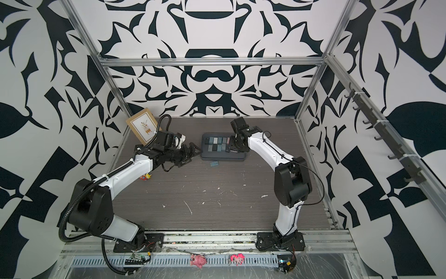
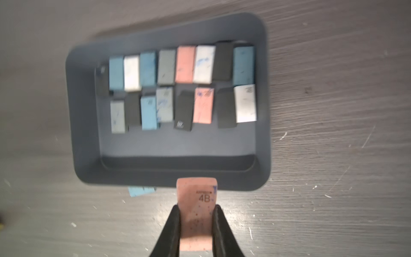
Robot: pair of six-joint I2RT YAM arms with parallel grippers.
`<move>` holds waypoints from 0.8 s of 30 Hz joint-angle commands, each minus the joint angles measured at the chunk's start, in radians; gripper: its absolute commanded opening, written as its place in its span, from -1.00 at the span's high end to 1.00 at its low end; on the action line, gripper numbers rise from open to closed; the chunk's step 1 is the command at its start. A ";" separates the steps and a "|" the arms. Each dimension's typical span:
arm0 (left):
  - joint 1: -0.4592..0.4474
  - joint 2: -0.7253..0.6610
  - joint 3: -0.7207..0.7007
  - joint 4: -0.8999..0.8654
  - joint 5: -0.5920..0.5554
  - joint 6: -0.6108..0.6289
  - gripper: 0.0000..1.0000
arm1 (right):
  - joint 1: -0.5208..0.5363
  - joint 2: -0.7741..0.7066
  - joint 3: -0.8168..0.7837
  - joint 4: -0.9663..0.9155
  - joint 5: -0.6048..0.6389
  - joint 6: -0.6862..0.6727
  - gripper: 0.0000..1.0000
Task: Put the eraser in the storage box
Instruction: Pick up the eraser from the center of the board, then place the eraser in the storage box.
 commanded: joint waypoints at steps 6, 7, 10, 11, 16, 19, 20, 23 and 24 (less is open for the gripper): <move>-0.030 0.044 0.039 0.018 0.002 0.002 -0.99 | -0.041 0.033 -0.031 0.188 -0.044 0.448 0.70; -0.031 0.044 0.036 0.025 0.005 0.001 -0.99 | -0.040 0.042 -0.027 0.185 -0.032 0.481 0.70; -0.030 0.043 0.025 0.039 0.013 0.001 -0.98 | -0.033 0.057 -0.044 0.191 0.003 0.617 0.73; -0.030 0.043 0.022 0.044 0.017 0.002 -0.98 | -0.030 0.057 -0.059 0.199 0.011 0.669 0.78; -0.031 0.050 0.010 0.065 0.038 0.004 -0.99 | -0.010 0.070 -0.047 0.171 0.076 0.829 0.73; -0.031 0.057 0.008 0.072 0.054 0.008 -0.98 | -0.002 0.096 -0.040 0.160 0.082 0.906 0.73; -0.031 0.059 0.007 0.076 0.059 0.009 -0.98 | 0.004 0.104 -0.040 0.155 0.083 0.932 0.74; -0.030 0.066 0.006 0.077 0.070 0.019 -0.99 | 0.031 0.122 -0.036 0.120 0.119 1.012 0.75; -0.030 0.066 0.006 0.077 0.073 0.022 -0.98 | 0.038 0.129 -0.036 0.112 0.128 1.038 0.75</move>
